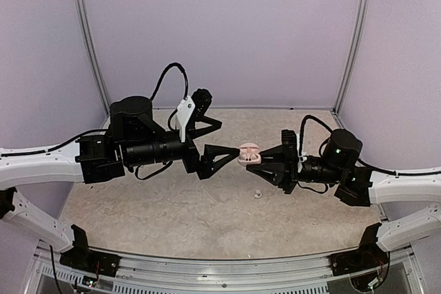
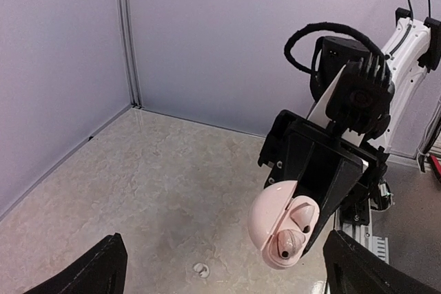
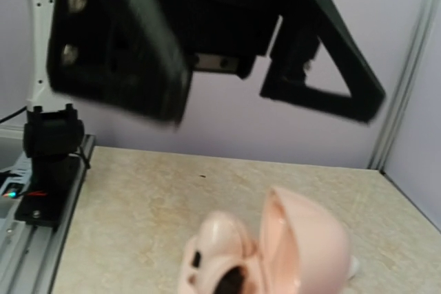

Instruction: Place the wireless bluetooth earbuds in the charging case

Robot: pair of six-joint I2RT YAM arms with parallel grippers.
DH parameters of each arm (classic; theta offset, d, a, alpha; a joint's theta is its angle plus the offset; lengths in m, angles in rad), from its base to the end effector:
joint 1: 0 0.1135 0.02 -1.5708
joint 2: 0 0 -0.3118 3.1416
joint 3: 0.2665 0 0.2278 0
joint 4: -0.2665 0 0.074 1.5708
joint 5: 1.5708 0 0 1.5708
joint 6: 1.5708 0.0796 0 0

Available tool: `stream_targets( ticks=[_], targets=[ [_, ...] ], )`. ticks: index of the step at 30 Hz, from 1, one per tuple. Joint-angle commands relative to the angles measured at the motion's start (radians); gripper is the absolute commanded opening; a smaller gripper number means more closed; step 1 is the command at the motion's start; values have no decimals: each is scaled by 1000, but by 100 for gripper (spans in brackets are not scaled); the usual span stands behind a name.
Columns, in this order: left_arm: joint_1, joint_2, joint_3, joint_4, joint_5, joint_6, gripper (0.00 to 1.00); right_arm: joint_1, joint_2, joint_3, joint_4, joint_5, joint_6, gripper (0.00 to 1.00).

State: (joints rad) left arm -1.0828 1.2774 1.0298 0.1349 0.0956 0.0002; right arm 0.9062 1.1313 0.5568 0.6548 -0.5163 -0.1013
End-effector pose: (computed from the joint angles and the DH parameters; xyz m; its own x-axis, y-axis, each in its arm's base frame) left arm 0.1386 -0.2772 0.3990 -0.0525 0.0994 -0.9937 0.9237 0.3829 -0.0105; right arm 0.1215 0.2188 0.3381 0.1491 0.0478 -0.9877 -0.9780 0.1546 -0.1402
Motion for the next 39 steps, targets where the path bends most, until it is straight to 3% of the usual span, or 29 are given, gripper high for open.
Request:
stream_targets(
  ticks=[1, 18, 26, 39],
  targets=[
    [-16, 34, 48, -15, -40, 43, 99, -9, 5, 35, -20, -55, 25, 0],
    [-31, 83, 52, -59, -38, 56, 99, -10, 17, 46, -27, -62, 17, 0],
    [-53, 105, 84, -115, -138, 117, 99, -10, 14, 49, -41, -69, 22, 0],
    [-22, 4, -19, -92, 135, 234, 99, -19, 12, 62, -106, -95, 3, 0]
  ],
)
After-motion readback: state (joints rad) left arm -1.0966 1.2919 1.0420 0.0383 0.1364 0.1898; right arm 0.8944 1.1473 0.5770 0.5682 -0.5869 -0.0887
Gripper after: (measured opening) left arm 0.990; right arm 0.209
